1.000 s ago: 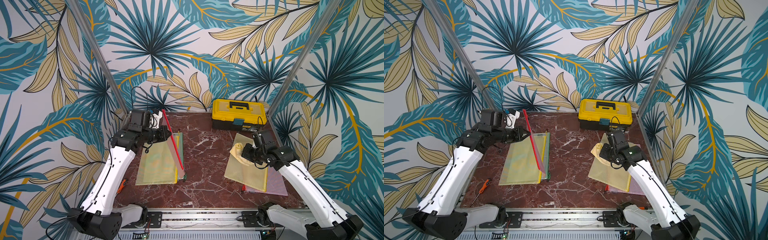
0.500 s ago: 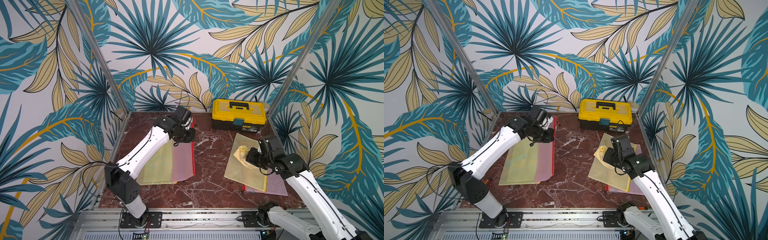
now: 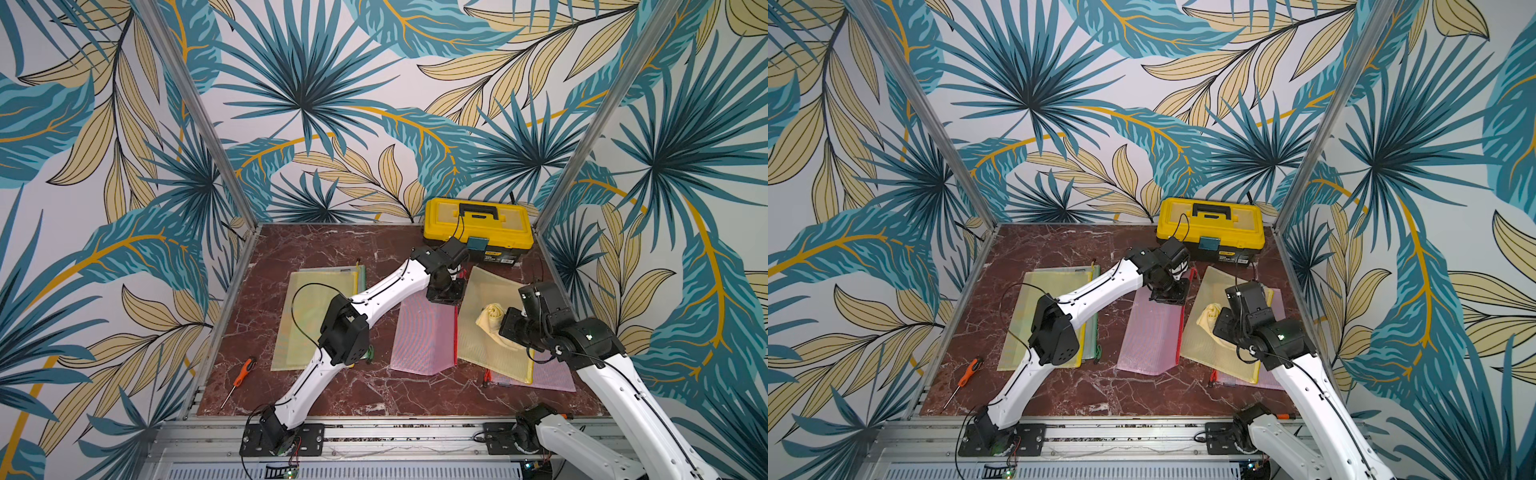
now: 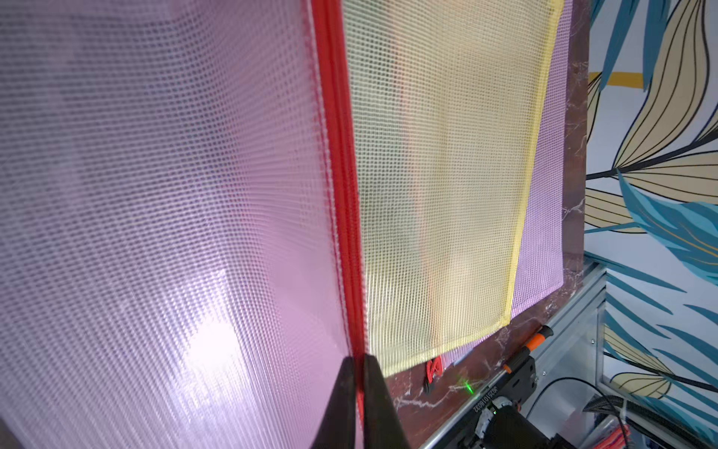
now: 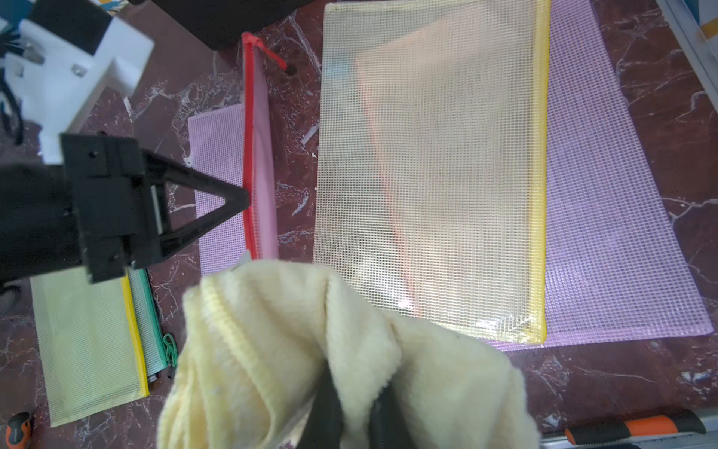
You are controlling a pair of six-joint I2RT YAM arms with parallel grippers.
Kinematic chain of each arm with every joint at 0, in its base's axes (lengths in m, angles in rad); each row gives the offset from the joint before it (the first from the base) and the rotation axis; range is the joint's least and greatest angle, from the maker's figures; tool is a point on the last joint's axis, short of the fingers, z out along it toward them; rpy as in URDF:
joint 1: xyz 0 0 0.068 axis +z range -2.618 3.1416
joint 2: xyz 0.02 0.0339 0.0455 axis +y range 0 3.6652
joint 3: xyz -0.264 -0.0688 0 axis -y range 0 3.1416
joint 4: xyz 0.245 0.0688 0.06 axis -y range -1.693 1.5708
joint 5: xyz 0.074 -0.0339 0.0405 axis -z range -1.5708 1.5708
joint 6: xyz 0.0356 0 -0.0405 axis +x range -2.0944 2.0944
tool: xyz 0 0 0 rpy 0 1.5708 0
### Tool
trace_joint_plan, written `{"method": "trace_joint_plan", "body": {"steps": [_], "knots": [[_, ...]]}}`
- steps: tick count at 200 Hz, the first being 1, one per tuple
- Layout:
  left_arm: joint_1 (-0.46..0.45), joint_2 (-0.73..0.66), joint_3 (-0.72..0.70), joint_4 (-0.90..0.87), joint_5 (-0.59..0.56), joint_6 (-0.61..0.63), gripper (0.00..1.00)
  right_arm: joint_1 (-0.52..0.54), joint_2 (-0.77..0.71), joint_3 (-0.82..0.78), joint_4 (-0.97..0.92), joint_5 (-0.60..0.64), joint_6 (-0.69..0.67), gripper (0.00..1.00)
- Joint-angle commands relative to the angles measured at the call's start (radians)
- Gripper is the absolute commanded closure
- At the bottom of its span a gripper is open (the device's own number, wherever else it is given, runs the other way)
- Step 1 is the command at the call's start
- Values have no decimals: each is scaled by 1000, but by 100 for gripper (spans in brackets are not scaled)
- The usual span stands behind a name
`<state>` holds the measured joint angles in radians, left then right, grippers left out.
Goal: Wipe the document bag
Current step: Place the document bag at the center of the board, then wipe the dirt from the document bag.
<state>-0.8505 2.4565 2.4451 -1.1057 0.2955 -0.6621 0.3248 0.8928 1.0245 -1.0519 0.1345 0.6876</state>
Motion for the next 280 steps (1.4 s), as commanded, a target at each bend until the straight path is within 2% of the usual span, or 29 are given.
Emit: {"method": "trace_joint_plan", "body": {"steps": [1,5,9,25,46,67,94,113,147,187,214,241,280], "knots": [[21,-7,60,-10,-38,-15,34,0,35,-44,66,-116,2,100],[25,-20,53,-10,-54,-10,21,0,46,-53,85,-135,5,100],[30,-35,42,-10,-69,-7,14,0,58,-65,105,-154,8,100],[57,-131,-38,-8,-144,17,0,0,115,-100,162,-176,17,100],[111,-252,-198,7,-196,70,0,0,209,-125,230,-202,10,100],[181,-384,-458,99,-189,124,0,0,343,-143,296,-189,-9,100],[284,-502,-778,289,30,193,0,-1,531,-118,306,-135,-19,100],[320,-536,-916,395,181,230,0,-3,623,-124,352,-146,-20,100],[320,-489,-969,457,405,305,7,-6,742,-151,425,-204,-3,100],[333,-407,-1002,457,434,304,13,-9,752,-164,439,-235,3,100],[341,-387,-1056,457,357,291,14,-10,733,-164,420,-242,-4,100],[369,-429,-1127,460,308,292,14,-10,712,-162,403,-240,-12,100],[376,-421,-1149,460,366,302,14,-10,722,-149,397,-250,-19,100]]}}
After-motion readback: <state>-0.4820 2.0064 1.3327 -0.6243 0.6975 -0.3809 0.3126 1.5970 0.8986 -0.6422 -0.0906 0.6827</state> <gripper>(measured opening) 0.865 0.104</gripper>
